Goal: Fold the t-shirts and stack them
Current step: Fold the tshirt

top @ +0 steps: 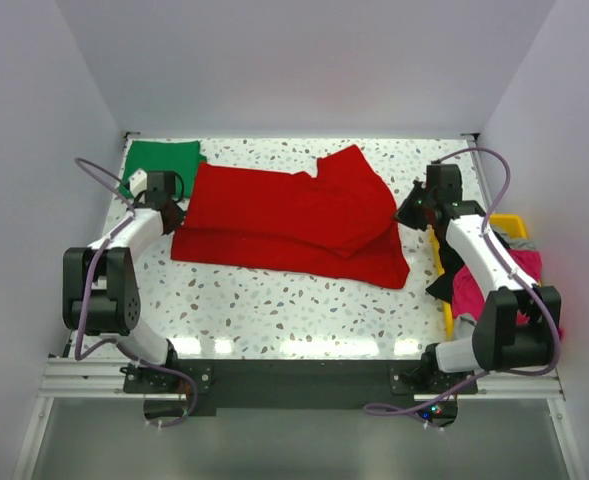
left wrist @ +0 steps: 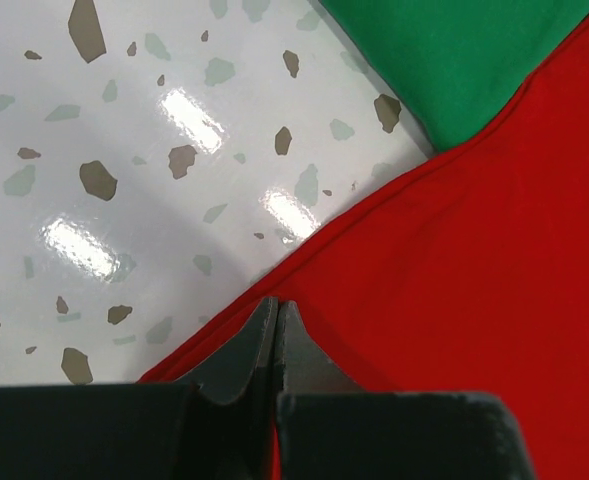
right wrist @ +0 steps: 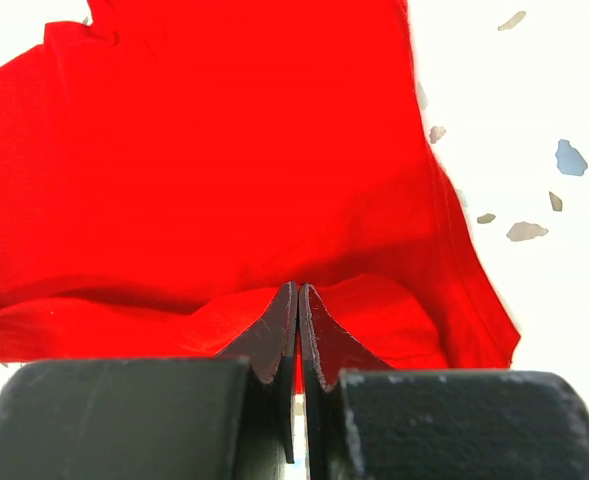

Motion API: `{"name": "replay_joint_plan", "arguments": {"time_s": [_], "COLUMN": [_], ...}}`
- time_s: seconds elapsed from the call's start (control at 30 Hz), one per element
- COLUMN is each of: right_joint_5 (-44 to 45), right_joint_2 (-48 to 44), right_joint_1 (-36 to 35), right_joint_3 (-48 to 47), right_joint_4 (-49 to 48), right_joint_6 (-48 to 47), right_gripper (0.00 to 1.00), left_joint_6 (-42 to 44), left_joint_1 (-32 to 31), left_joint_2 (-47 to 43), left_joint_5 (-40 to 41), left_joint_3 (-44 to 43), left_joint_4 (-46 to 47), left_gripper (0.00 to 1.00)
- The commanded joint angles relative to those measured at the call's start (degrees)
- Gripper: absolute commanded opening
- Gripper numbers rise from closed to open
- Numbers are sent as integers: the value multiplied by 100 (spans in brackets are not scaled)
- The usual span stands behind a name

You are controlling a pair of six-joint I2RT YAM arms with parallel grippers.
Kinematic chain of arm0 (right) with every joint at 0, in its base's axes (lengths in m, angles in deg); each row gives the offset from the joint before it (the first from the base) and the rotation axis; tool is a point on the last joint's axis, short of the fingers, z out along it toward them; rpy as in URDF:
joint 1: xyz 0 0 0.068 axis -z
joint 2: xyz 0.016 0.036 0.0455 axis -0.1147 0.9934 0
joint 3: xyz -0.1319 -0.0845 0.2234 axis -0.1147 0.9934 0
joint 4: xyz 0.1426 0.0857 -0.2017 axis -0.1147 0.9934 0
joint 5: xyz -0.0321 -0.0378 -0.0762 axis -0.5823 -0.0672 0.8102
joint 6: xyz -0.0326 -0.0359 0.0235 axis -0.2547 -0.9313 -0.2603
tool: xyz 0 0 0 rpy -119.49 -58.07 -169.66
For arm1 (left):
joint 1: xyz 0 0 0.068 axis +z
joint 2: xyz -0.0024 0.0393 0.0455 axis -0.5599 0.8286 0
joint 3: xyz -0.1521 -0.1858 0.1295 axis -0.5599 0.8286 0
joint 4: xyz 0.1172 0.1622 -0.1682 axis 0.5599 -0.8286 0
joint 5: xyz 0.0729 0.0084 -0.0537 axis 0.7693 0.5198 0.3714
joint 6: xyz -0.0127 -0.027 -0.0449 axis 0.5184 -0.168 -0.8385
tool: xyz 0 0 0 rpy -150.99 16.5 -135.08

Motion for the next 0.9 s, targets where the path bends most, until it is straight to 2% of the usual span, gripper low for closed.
{"name": "replay_joint_plan", "arguments": {"time_s": [0.0,0.5,0.6,0.67,0.7,0.73,0.8,0.83,0.87], "right_joint_5": [-148,-192,-184,-236,-254,-254,-298,-350,-377], "right_joint_2": [127,557,671,838,908,1057,1233,1321,1409], "right_joint_1": [43,113,174,288,315,341,333,333,341], "right_joint_3": [-163,-251,-277,-312,-382,-443,-732,-839,-935], "right_joint_4": [-314,-481,-543,-569,-578,-596,-526,-465,-360], "right_joint_6": [-77,2,-7,-7,-7,-24,-164,-217,-270], "right_gripper": [0,0,0,0,4,14,31,38,48], "left_joint_6": [133,361,501,581,633,704,748,800,810], "left_joint_1": [-16,-16,-16,-16,-16,-7,-16,-16,-25], "left_joint_2": [120,542,586,586,551,525,359,305,235], "left_joint_5": [9,-201,-324,-421,-456,-491,-570,-606,-649], "left_joint_3": [-284,-512,-591,-644,-679,-688,-679,-671,-671], "left_joint_4": [232,363,407,425,442,451,451,443,390], "left_gripper": [0,0,8,19,24,33,42,51,54]}}
